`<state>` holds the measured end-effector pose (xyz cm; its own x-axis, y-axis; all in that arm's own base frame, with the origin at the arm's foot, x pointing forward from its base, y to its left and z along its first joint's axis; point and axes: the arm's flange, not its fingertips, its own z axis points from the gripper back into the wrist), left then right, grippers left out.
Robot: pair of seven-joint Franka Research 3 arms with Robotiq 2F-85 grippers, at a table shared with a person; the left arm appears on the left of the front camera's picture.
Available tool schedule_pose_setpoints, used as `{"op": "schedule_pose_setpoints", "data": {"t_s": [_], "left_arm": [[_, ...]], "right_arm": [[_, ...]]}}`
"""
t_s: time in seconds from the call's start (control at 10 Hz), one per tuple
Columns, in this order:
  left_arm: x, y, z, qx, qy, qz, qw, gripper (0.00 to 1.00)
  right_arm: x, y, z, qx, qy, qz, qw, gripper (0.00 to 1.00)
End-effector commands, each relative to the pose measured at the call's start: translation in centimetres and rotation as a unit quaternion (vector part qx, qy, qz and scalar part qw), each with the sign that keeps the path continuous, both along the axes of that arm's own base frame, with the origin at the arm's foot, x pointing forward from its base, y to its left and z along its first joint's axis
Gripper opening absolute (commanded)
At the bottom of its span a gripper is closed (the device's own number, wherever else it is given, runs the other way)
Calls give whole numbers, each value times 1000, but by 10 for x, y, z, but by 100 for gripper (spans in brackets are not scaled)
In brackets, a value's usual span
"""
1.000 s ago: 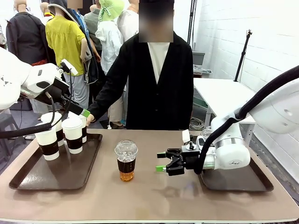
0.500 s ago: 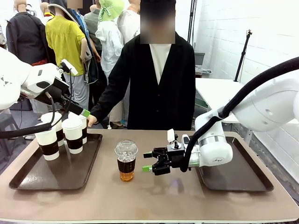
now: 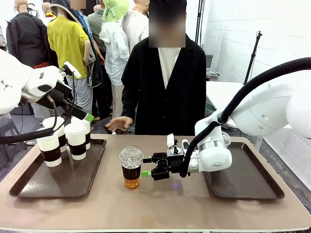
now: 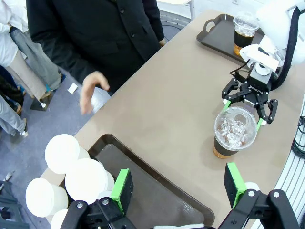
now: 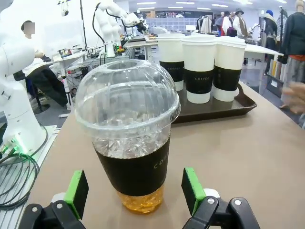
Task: Distribute the coffee onto the tray.
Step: Pick up another iced Americano from the middle of the table and place it on the right Handle tray.
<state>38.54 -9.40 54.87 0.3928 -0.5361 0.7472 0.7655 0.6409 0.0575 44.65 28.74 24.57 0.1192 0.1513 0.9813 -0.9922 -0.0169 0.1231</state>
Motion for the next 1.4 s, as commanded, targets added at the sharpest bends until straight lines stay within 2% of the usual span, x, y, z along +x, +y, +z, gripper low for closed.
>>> {"op": "schedule_pose_setpoints", "data": {"t_s": [0.0,0.8,1.3], "left_arm": [[0,2,0,2,3,-2,1000,100],[0,2,0,2,3,-2,1000,100],[0,2,0,2,3,-2,1000,100]], "right_arm": [[4,12,-6,4,0,-4,1000,100],[7,36,-10,16,5,25,1000,100],[11,61,-13,12,24,53,998,100]]}}
